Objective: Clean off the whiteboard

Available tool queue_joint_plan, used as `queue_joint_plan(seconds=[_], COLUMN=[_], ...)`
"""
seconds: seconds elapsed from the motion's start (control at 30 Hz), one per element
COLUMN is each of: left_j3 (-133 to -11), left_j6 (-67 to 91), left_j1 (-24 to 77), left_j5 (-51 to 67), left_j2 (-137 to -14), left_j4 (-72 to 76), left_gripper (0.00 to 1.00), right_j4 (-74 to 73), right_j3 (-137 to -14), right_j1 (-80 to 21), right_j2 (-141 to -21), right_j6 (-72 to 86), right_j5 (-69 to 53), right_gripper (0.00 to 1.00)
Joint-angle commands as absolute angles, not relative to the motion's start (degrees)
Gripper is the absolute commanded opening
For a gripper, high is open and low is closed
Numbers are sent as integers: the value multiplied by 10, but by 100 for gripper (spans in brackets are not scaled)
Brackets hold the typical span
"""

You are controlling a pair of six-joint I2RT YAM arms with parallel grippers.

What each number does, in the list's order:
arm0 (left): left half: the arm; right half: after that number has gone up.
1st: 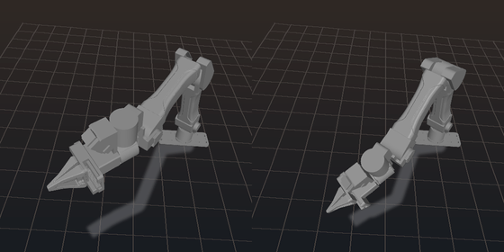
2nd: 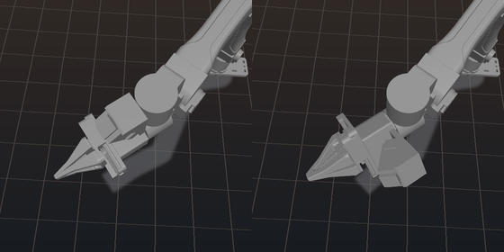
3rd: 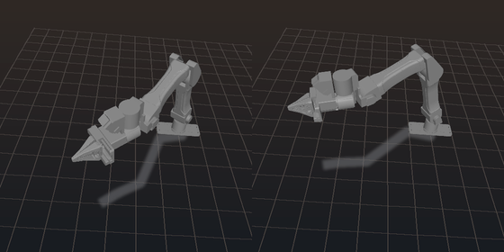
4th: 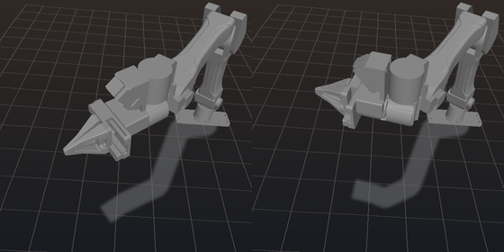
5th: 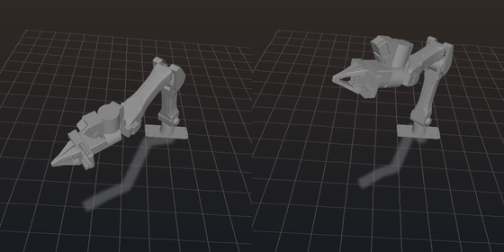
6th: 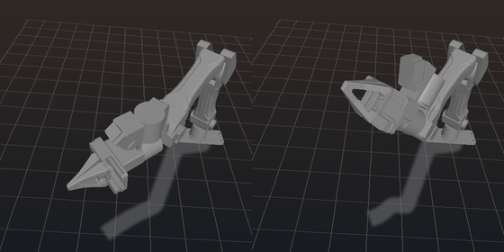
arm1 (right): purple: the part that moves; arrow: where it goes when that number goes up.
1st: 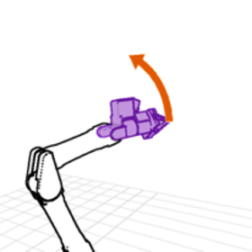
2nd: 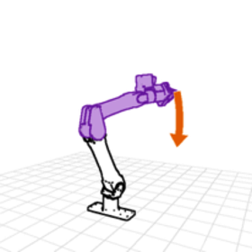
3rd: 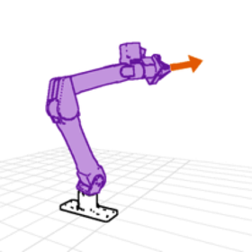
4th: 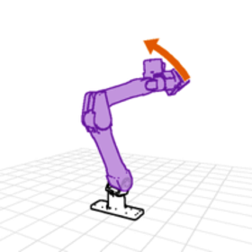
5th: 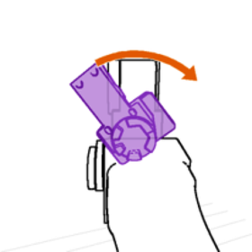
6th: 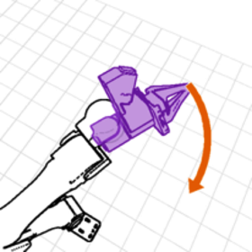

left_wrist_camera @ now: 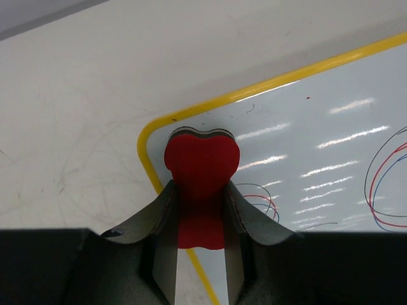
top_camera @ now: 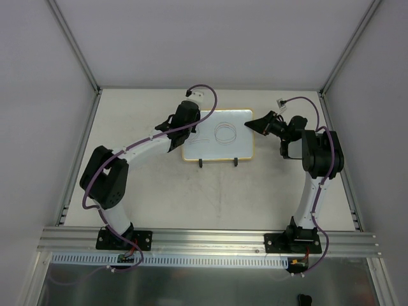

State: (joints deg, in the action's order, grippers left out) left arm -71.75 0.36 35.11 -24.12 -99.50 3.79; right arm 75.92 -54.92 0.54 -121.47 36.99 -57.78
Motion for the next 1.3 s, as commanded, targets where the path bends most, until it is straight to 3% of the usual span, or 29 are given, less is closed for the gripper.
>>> queue_joint_plan(seconds=[0.0, 0.73, 1.27], left_j3=[-701, -599, -646], left_j6=[-2, 71, 85], left_j1=[337, 342, 421], left_j5=[-213, -142, -157], left_j2=[-1005, -984, -1049], left_j4=[78, 108, 110], left_gripper=[0, 0, 0], right_j4=[878, 878, 878], right_j3=[-549, -548, -547], right_j1=[1, 1, 1], right_j2=[-1214, -1214, -1212], right_j6=[349, 347, 346], right_j5=[-566, -566, -567], right_gripper=[0, 0, 0])
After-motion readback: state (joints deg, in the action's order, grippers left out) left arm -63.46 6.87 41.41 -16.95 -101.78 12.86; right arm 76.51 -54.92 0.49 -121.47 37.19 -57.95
